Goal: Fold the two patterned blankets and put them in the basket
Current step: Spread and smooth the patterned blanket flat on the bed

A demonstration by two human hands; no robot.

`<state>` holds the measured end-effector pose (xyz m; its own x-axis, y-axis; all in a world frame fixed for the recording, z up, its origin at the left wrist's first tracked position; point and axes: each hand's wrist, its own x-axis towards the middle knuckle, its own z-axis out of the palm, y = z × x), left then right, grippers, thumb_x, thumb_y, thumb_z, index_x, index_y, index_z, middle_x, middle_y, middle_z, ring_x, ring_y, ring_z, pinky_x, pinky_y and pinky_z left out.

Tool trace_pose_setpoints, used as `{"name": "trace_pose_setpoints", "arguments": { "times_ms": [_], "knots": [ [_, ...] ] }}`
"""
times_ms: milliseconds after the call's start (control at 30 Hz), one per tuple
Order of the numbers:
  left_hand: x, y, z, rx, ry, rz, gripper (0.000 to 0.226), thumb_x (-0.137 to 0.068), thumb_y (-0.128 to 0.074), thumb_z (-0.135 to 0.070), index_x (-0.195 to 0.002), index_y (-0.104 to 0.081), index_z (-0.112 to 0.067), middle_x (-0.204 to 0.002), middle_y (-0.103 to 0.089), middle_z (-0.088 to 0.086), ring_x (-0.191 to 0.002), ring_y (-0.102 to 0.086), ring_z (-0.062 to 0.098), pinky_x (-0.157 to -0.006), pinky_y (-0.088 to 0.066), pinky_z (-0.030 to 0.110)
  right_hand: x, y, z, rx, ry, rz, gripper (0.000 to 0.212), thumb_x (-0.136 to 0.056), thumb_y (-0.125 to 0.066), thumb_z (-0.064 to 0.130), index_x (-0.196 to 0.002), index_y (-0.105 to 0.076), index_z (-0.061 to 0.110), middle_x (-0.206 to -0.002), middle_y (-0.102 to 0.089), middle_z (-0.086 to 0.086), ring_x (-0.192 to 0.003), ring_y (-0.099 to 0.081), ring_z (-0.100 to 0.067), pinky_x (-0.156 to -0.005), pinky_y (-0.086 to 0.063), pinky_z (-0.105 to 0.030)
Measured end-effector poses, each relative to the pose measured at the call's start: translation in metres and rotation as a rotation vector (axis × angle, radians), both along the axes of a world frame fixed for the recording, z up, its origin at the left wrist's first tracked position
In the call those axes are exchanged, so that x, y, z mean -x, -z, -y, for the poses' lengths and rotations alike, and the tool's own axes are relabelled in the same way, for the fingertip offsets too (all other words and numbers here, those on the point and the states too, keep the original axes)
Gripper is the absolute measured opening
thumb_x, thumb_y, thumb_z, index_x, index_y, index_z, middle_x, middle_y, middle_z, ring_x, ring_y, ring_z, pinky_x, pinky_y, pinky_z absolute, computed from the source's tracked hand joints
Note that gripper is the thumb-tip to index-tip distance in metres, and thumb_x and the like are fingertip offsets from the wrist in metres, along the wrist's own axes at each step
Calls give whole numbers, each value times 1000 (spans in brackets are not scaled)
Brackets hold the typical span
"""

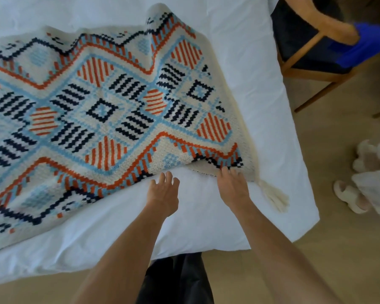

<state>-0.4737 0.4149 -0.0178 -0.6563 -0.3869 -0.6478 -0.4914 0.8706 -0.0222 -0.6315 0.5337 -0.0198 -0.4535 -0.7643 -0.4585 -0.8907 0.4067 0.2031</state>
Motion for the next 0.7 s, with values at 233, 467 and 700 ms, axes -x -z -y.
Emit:
{"name": "trace_pose_setpoints", "arguments": {
  "times_ms": [233,467,700],
  "knots": [
    [-3,23,10,4,-44,-30,58,-96,-40,-25,-147,-17,-10,-156,-12,17,-140,-20,32,-102,-35,42,-27,36,55,236,-116,-16,34,-61,-77,6,-90,-58,11,-81,-56,-8,-72,-55,-23,-57,-45,-33],
    [-10,23,11,26,-48,-56,59,-95,-41,-24,-147,-17,-9,-155,-10,18,-139,-20,33,-101,-36,43,-20,40,41,300,-218,-14,17,-63,-67,-4,-72,-59,8,-70,-54,-9,-63,-55,-24,-53,-45,-33],
    [-17,6,-14,14,-19,-76,49,-89,-49,-15,-135,-31,-8,-134,-35,12,-116,-40,27,-89,-40,36,-5,30,-53,354,-284,-21,26,-75,-42,3,-75,-67,9,-76,-58,-10,-72,-54,-30,-61,-48,-37]
  ]
}}
